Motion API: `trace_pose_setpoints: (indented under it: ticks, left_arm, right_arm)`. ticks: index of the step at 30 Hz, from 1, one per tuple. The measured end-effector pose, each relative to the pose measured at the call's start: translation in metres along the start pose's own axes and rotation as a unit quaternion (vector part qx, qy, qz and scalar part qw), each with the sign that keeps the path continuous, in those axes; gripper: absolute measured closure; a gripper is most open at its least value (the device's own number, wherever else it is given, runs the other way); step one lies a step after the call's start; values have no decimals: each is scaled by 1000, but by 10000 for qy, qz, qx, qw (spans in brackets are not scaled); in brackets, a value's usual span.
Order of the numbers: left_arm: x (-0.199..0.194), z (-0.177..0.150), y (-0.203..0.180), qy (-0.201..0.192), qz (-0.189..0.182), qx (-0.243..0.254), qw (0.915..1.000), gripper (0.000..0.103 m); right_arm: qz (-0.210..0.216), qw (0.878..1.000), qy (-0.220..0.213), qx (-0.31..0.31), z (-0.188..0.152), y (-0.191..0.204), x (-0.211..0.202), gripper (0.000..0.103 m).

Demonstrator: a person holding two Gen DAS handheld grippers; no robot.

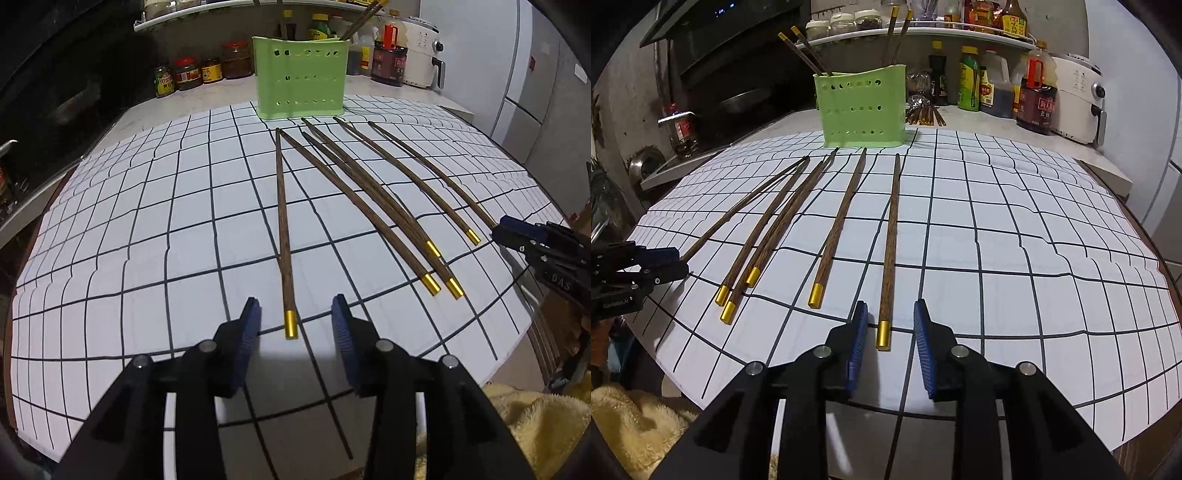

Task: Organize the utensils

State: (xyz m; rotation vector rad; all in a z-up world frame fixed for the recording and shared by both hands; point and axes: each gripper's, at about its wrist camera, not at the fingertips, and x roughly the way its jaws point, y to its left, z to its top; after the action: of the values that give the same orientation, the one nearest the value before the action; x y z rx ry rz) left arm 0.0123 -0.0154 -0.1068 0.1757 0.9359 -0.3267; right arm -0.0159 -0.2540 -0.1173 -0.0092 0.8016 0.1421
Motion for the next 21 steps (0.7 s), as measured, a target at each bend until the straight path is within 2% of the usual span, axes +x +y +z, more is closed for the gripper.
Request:
trace_pose_setpoints:
  ticks: [3,7,10,12,14,16,21]
  left_arm:
    - [5,7,0,-26,58,-64,10000,64]
    - [11,14,-2,-102,205,-29,9997,75]
    - [14,17,-4,-163,262,43,9995,80]
    - [14,16,-7,-194,280,119,9993,84]
    - [14,15,-10,-217,362,249,9988,96]
    - [14,15,-11,-230,445,339,9982,96]
    - [6,17,6,-295,167,-49,9994,96]
  right_arm:
    - [31,9999,-62,125,1,-2,1,76]
    - [-62,9997,-131,186,4,0,6,76]
    - [-178,9997,-152,8,3,6,6,78]
    - [-155,9997,-162,-94,1,10,5,83]
    - [-148,9996,-171,-157,1,13,4,90]
    - [-108,9998,-142,-85,2,14,5,95]
    - [159,9990,-140,384,6,0,-2,96]
